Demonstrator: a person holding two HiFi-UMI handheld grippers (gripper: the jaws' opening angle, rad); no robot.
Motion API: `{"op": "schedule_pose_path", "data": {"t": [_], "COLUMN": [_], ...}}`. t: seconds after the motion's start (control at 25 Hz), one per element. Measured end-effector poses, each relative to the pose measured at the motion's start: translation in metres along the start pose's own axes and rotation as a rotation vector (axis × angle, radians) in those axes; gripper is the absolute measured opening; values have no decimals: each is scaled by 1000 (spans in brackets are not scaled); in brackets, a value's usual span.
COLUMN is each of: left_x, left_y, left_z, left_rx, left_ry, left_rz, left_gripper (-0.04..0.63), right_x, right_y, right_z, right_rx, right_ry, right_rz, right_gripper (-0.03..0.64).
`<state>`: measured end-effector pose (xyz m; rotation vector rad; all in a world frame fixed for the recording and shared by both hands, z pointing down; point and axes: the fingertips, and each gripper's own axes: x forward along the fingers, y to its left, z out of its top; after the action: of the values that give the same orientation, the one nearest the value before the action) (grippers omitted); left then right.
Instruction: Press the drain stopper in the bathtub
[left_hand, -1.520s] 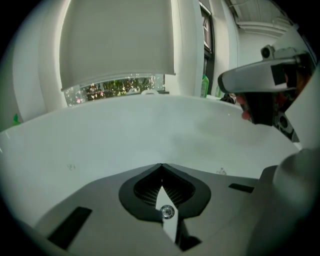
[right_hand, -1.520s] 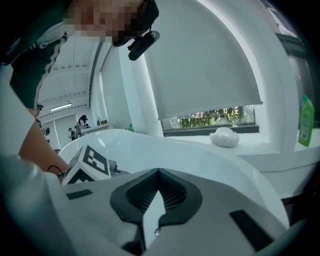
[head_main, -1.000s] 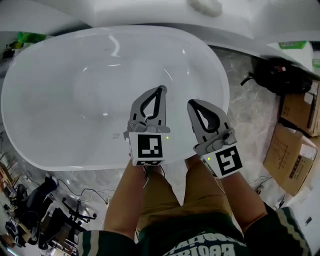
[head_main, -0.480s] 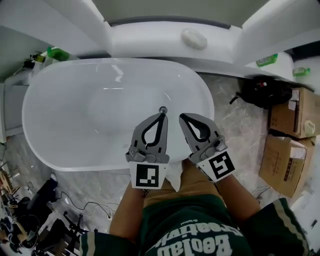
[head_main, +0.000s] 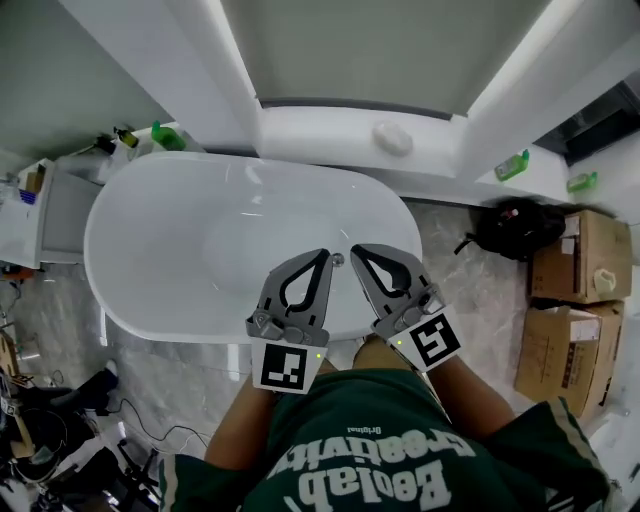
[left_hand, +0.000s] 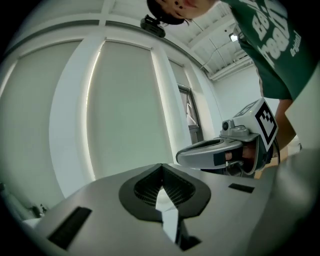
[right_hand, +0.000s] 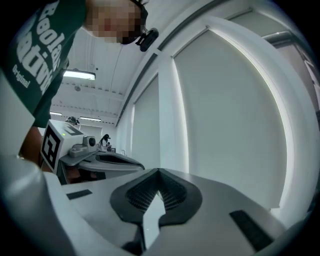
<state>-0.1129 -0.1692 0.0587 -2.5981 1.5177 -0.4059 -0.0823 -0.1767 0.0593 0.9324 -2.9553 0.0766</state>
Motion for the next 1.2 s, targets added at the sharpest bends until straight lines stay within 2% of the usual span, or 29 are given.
{"op": "schedule_pose_path", "data": {"t": [0.16,0.28,0.44,0.6,1.2], "left_x": [-30,-47,-58,-66,-94], "left_y": [11,10,8,11,27], "left_z": [21,32,42,46,31], "left_rx": [-59,-46,-69,-57,-85], "left_ry": [-21,-46,-67,-89,-105], "left_rz": [24,19,11,11,-10], "left_gripper": [9,9,9,9,9], "right_x": [-5,-13,-23,-23,-3], "right_y": [25,41,53,63,89], "right_z": [35,47,48,49,47], "right_rx": [-62,-91,-113,-127,-154], "right_ry": [-33,-62,-39,-32,-12], "right_rz": [27,26,9,10,-5], "right_gripper": [14,14,14,14,14]}}
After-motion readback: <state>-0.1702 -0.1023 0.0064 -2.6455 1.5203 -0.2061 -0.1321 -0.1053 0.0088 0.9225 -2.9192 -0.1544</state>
